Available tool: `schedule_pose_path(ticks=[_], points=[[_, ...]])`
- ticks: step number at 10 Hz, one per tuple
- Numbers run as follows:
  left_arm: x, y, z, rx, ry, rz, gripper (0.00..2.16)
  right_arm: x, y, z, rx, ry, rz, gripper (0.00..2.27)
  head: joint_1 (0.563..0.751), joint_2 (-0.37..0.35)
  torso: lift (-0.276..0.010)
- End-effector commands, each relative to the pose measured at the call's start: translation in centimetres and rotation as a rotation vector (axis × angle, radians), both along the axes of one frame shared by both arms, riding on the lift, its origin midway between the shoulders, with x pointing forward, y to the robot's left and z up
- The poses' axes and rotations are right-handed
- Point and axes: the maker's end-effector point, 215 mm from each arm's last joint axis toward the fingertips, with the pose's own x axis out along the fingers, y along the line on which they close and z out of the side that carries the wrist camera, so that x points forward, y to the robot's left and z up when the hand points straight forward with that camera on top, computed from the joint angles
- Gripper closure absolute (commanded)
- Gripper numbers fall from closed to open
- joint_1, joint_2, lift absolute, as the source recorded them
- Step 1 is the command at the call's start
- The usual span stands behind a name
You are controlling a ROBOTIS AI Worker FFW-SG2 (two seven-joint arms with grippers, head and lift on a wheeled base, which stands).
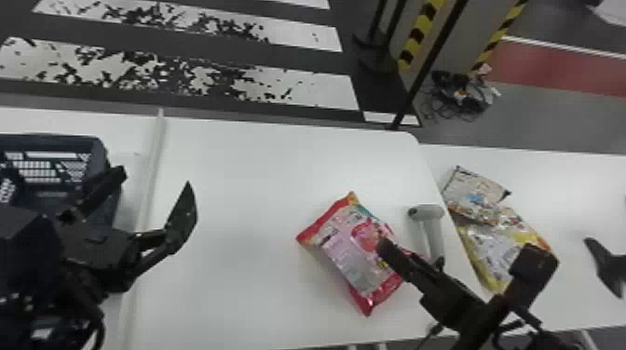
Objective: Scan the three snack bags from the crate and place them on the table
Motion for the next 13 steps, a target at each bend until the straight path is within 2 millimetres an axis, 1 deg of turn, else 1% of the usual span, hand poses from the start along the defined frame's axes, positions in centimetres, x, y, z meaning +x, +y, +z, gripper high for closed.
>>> schedule_pose_path(ticks=[1,3,4,5,6,7,8,9,10,11,13], points=[[0.1,0.1,0.2,0.000,-0.004,0.003,0.03,1.7,0.1,1.0,-0.090,-0.042,0.030,0.08,0.695,-0.205,-0.062],[0.1,0.0,0.2,0.000,-0.003,0.001,0.03,2.7,1.3,0.4,-0.168,-0.063,0.117,0.10,0.695,-0.191,-0.062],[0.0,0.0,0.1,0.000,-0.002,0.001,0.03,2.9,1.9,-0.1,-0.183,-0.082,0.144,0.15,0.695,-0.180,-0.062],[0.0,0.0,0.0,0.000,0.000,0.001,0.03,3.5,2.0,-0.3,-0.222,-0.120,0.153,0.28,0.695,-0.170,-0.062],[-0.1,0.0,-0.1,0.002,0.003,0.000,0.03,4.2,1.7,-0.4,-0.279,-0.165,0.170,0.66,0.695,-0.165,-0.062],[-0.2,0.0,0.0,0.004,0.001,-0.002,0.03,4.9,1.4,-1.1,-0.340,-0.180,0.183,1.51,0.695,-0.164,-0.062],[-0.3,0.0,-0.1,0.005,0.004,-0.003,0.03,5.5,1.0,-1.3,-0.384,-0.197,0.181,1.95,0.695,-0.167,-0.062],[-0.3,0.0,-0.2,0.007,0.006,-0.003,0.03,5.9,0.3,-1.8,-0.412,-0.197,0.177,2.01,0.695,-0.172,-0.062],[-0.4,0.0,-0.2,0.006,0.006,-0.004,0.03,6.4,-0.3,-2.4,-0.446,-0.198,0.172,2.02,0.695,-0.178,-0.062],[-0.4,0.0,-0.1,0.003,0.004,-0.002,0.03,6.7,-0.7,-3.1,-0.482,-0.194,0.184,2.24,0.695,-0.187,-0.062],[-0.4,-0.1,-0.1,0.003,0.005,0.004,0.03,7.4,-2.0,-4.1,-0.523,-0.185,0.160,2.24,0.695,-0.197,-0.062]])
